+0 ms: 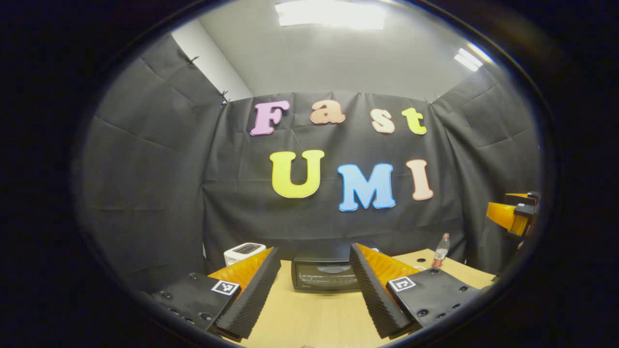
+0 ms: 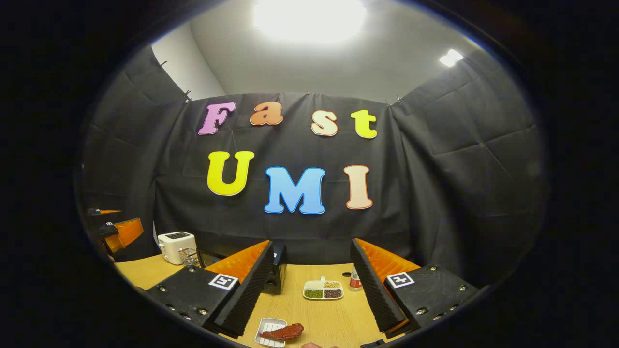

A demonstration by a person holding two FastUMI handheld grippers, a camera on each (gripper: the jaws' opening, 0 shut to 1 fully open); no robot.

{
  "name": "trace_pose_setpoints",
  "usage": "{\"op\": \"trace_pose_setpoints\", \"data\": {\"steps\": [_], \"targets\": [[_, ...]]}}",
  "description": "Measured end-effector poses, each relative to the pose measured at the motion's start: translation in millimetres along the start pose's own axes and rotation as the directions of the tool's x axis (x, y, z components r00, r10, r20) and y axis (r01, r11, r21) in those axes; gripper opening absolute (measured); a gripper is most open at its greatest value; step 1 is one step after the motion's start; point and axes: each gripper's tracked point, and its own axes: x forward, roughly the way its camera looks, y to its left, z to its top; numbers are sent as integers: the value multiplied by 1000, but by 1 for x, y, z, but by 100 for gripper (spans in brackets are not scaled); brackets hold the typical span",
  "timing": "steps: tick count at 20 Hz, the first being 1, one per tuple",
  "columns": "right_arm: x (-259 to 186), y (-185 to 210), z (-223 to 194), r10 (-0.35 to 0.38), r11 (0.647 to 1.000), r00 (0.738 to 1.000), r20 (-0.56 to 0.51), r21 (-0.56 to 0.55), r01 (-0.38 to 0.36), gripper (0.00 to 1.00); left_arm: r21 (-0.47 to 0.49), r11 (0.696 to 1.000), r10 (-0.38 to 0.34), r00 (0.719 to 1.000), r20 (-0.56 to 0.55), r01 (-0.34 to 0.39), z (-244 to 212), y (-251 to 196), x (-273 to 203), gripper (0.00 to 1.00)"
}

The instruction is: Open the electric oven with the left hand, put the food in, and close the electric oven.

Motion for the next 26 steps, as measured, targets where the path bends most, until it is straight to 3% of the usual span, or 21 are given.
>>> {"op": "trace_pose_setpoints", "data": {"steps": [10,11,12,15,17,18,19,22,23,24,26], "targets": [[3,-27,-15,74,997,997,3,6,-74,96,34,999,35,999,28,-36,5,-31,23,100],[4,-31,-13,69,998,998,7,3,-69,96,39,999,34,999,31,-35,4,-33,28,100],[5,-33,-12,64,998,998,9,3,-64,96,39,999,30,999,34,-31,5,-35,35,90],[10,-36,-12,44,999,999,6,17,-44,96,26,1000,10,999,30,-11,-1,-39,62,90],[17,-37,-13,15,1000,1000,-2,24,-15,96,23,1000,-7,1000,30,6,-6,-42,84,100],[20,-37,-16,-1,1000,1000,-15,26,1,96,19,1000,-18,1000,25,17,-10,-43,96,90],[21,-36,-16,-11,1000,1000,-19,28,12,96,14,999,-30,999,22,29,-15,-44,108,100],[29,-35,-12,-56,998,998,-12,16,56,96,0,999,-53,999,2,53,-31,-43,149,90],[32,-34,-12,-70,997,997,-15,13,71,96,-10,998,-64,998,-9,64,-40,-44,159,90],[33,-32,-12,-84,996,996,-14,13,84,96,-18,997,-74,997,-19,74,-48,-45,170,100],[37,-31,-13,-113,993,993,-18,13,113,96,-20,996,-90,995,-39,89,-64,-46,191,96]]}}
